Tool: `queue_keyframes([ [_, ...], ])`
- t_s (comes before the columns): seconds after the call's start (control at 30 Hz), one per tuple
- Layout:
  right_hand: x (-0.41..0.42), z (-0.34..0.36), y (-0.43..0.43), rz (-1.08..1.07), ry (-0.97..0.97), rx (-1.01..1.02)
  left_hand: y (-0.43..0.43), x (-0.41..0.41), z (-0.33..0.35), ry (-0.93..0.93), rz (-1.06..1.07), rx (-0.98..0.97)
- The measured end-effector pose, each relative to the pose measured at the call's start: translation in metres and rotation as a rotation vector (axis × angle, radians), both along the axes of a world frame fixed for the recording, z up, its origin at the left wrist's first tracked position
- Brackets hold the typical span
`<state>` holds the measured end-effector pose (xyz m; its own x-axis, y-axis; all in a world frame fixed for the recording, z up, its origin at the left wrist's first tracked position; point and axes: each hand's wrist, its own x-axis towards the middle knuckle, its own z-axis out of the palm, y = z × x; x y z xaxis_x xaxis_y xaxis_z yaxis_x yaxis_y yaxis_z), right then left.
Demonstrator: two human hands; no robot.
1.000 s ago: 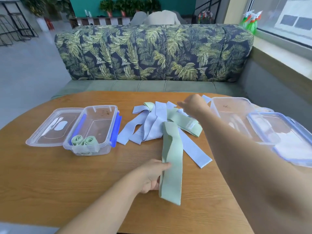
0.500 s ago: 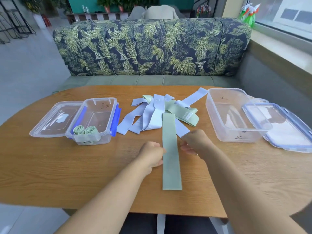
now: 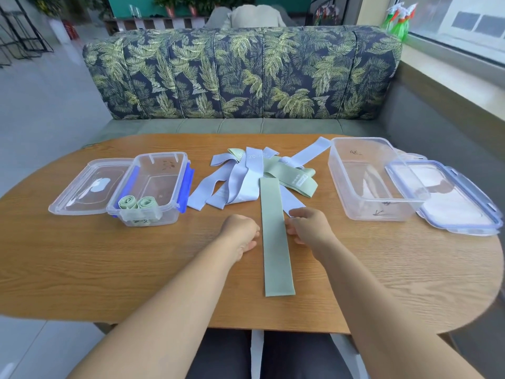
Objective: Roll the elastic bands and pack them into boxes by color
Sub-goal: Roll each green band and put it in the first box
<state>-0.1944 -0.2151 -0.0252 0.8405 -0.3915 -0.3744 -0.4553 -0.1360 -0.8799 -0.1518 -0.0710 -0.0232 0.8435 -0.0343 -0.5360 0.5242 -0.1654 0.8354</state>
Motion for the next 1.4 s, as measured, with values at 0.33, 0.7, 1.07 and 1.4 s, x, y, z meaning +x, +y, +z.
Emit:
queue_keyframes([
  [0.33,-0.005,-0.01,0.006,0.063,-0.111,-0.012,-0.005,0.009,-0.017,-0.234,-0.146,0.19],
  [0.7,-0.053,-0.003,0.012,0.262,-0.239,-0.062,-0.002,0.004,-0.026,-0.547,-0.441,0.625],
  [1.07,-0.096,-0.02,0.017,0.572,-0.231,-0.437,0.001,-0.003,-0.027,-0.651,-0.471,0.647],
  [1.4,-0.091,-0.023,0.016,0.657,-0.247,-0.552,0.051,-0.067,0.002,-0.871,-0.767,0.5],
])
